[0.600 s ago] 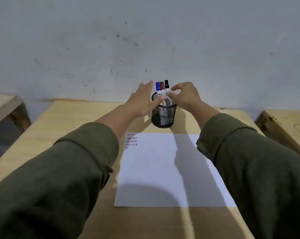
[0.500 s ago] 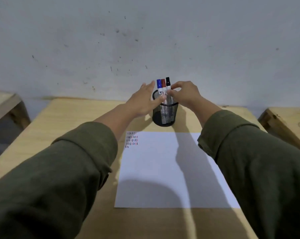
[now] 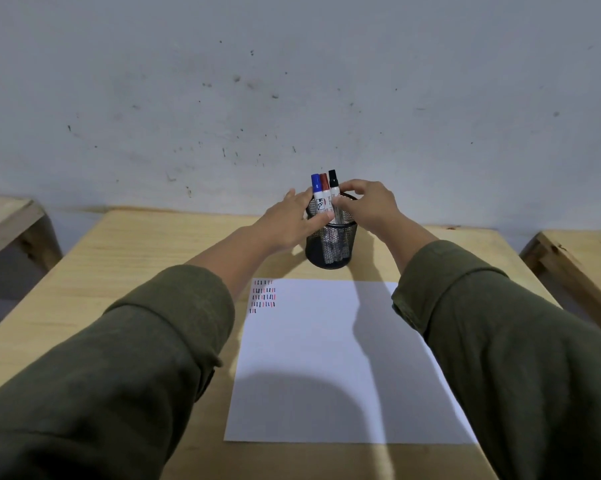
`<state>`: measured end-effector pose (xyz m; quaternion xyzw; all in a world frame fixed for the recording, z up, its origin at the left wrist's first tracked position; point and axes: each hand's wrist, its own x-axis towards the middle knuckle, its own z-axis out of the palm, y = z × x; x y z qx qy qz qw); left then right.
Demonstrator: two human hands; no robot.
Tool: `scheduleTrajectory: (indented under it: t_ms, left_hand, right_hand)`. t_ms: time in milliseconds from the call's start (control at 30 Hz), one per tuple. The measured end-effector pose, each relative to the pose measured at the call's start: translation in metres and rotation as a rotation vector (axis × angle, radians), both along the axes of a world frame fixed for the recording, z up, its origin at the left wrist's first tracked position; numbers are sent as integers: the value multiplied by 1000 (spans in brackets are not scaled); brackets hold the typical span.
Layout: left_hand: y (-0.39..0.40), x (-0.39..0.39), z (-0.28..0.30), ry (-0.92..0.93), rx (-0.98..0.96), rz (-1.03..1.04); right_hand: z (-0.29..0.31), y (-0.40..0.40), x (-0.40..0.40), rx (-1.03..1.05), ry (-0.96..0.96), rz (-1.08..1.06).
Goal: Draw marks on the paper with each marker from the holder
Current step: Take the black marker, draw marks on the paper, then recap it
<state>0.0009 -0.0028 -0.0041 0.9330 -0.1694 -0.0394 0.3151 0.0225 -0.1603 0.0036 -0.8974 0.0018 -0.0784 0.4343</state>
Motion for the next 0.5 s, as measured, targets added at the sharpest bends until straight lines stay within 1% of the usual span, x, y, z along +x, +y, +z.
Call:
scheduleTrajectory:
  t_ms: [333,500]
  left_hand:
    - [-2,-5,3,14,17,19]
    - [0,-2,1,28,72,53]
  right_hand:
    - [-3,2,-1,30,-49,-58]
    - [8,1,0,128,-36,-111]
